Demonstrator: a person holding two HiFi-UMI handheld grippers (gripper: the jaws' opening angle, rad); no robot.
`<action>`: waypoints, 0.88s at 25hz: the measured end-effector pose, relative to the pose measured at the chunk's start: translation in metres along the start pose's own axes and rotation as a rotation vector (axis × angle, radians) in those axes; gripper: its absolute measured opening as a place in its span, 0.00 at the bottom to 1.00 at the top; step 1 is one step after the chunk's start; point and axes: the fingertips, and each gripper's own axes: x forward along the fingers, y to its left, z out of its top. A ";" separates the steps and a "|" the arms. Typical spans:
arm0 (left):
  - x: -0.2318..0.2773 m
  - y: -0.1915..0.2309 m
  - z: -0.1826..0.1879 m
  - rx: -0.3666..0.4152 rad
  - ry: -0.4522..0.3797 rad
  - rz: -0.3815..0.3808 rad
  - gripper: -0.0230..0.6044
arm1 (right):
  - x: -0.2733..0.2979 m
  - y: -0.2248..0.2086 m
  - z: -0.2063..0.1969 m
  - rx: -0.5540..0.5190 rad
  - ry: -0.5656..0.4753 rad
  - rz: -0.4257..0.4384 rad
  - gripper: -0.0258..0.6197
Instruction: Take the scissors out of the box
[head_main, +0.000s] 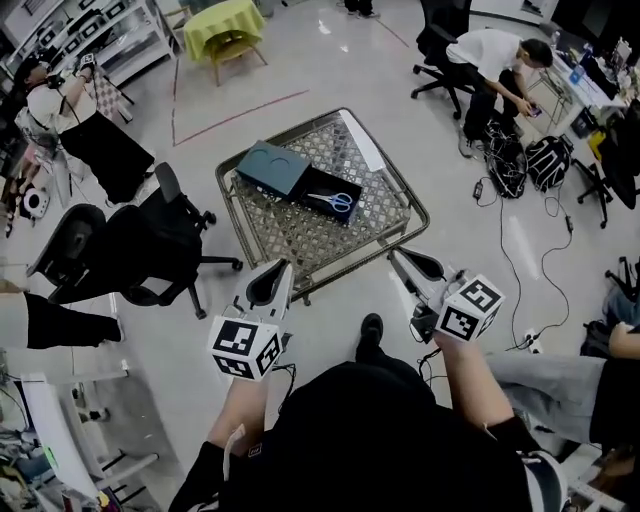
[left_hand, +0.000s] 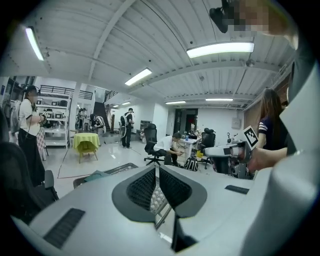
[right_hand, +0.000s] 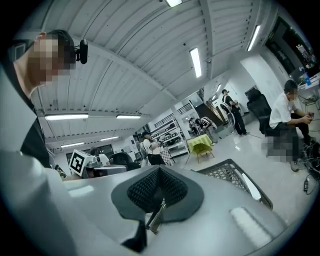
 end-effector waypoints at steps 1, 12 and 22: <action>0.011 -0.002 0.005 0.006 0.004 0.006 0.08 | 0.001 -0.009 0.006 0.007 -0.003 0.011 0.06; 0.066 -0.007 0.026 0.013 0.035 0.064 0.08 | 0.019 -0.078 0.018 0.049 0.016 0.050 0.06; 0.098 0.051 0.036 -0.064 -0.019 0.083 0.08 | 0.086 -0.092 0.007 -0.060 0.162 0.053 0.06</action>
